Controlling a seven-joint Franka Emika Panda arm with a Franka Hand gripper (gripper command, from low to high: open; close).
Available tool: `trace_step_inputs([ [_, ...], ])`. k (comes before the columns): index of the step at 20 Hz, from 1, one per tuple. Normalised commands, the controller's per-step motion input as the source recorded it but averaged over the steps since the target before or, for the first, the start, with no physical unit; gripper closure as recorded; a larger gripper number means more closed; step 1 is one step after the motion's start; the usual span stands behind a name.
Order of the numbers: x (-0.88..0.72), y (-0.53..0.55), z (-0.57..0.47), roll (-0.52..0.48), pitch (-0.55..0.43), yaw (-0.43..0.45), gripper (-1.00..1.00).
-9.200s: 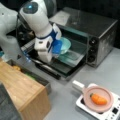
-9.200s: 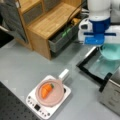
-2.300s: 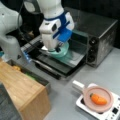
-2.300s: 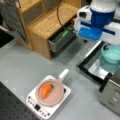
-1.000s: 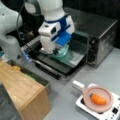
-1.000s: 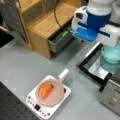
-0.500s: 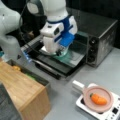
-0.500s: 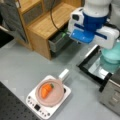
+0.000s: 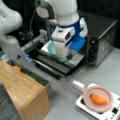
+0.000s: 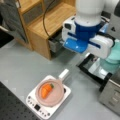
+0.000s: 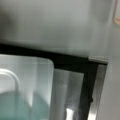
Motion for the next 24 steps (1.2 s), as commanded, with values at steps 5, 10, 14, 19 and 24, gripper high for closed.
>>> trace_step_inputs([
  [5,0.44,-0.03,0.22,-0.177,0.207,0.01,-1.0],
  [10,0.37,-0.31,0.09,-0.2,0.255,-0.064,-1.0],
  [14,0.49,-0.3,0.06,-0.129,0.21,-0.017,-1.0],
  [19,0.6,-0.17,0.07,-0.123,0.171,0.099,-1.0],
  [24,0.63,-0.02,0.03,-0.148,0.148,0.163,-1.0],
])
